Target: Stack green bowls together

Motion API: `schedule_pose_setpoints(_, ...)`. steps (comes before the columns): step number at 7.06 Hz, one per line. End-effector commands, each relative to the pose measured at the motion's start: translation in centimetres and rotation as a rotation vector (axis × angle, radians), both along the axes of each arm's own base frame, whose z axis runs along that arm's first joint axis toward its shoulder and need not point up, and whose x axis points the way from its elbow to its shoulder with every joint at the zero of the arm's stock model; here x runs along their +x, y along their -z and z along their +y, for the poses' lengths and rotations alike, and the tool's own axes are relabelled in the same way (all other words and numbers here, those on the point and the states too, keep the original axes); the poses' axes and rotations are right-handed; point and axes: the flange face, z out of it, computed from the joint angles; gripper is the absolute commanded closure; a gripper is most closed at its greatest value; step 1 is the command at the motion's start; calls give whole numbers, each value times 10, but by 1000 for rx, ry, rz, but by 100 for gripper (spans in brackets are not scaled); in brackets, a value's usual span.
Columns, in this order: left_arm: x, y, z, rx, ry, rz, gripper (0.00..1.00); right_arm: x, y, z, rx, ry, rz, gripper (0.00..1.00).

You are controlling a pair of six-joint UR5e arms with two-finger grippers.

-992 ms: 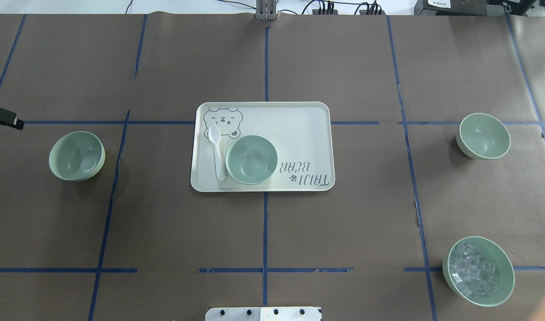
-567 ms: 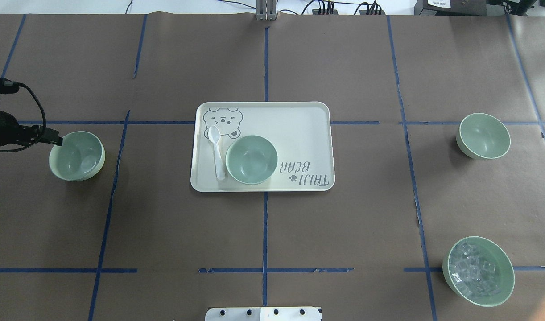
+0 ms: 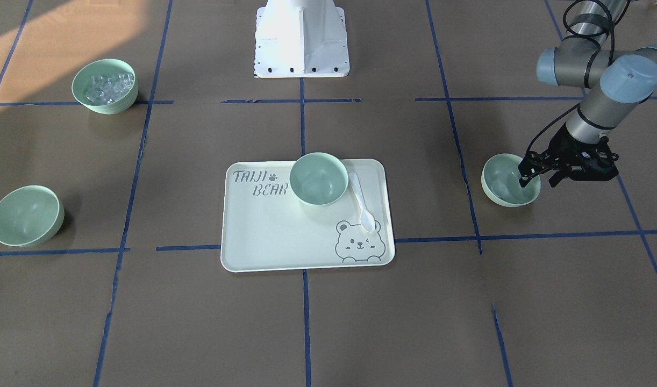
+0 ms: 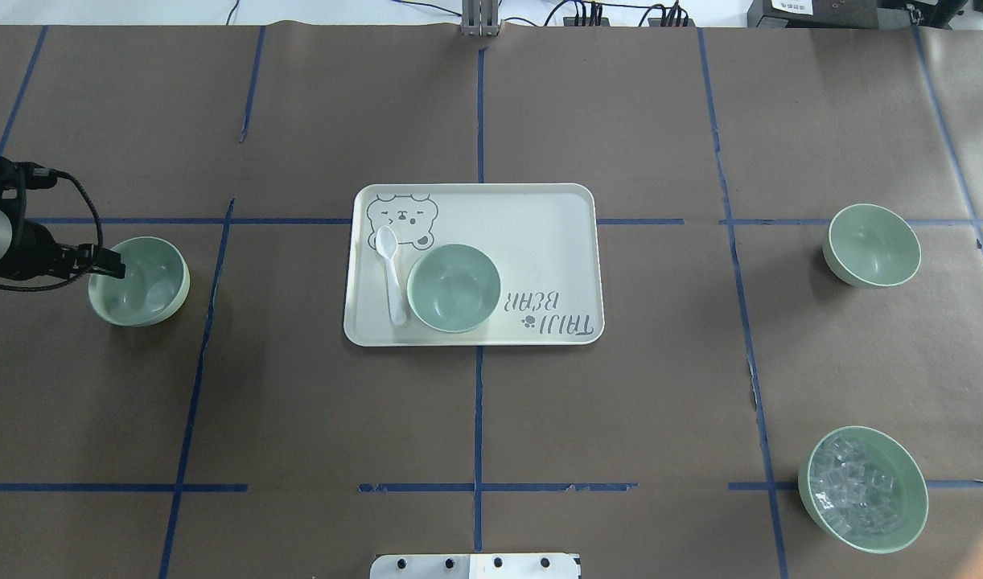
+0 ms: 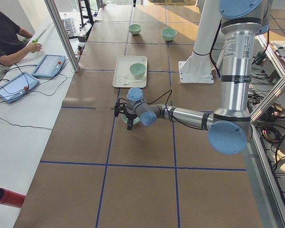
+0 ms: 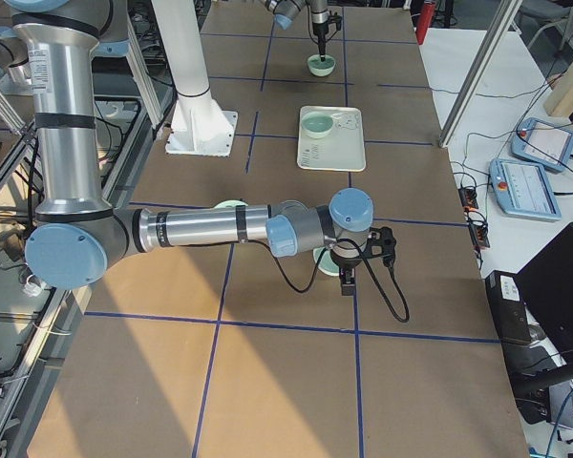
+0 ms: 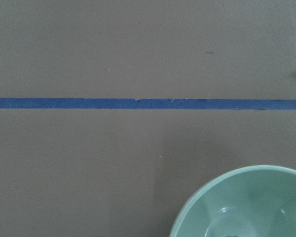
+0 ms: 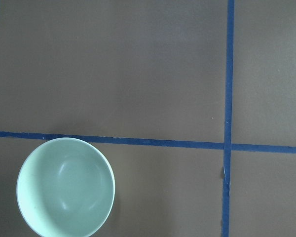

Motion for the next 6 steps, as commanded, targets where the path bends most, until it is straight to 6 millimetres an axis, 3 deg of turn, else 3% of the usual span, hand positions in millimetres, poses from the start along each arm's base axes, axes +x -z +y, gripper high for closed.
schedule_pose_setpoints(1,3,-1,2,-1,-6,-1,66,-23,4,-4,-1,9,6,0)
schedule_pose_setpoints(2,3,-2,2,-3,-6,-2,89,-32,4,-5,-1,25,8,0)
schedule_pose_setpoints(3,2,2,3,2,-6,4,100,-37,2,-6,-4,36,9,0)
schedule_pose_setpoints(4,-5,19,4,14,3,31,100,-45,2,-6,-5,50,9,0)
schedule_pose_setpoints(5,-12,35,20,-12,-48,88,100,-56,1,-9,-5,70,9,0)
schedule_pose_setpoints(6,-33,43,14,-55,-60,147,100,-63,-13,-16,4,79,7,0)
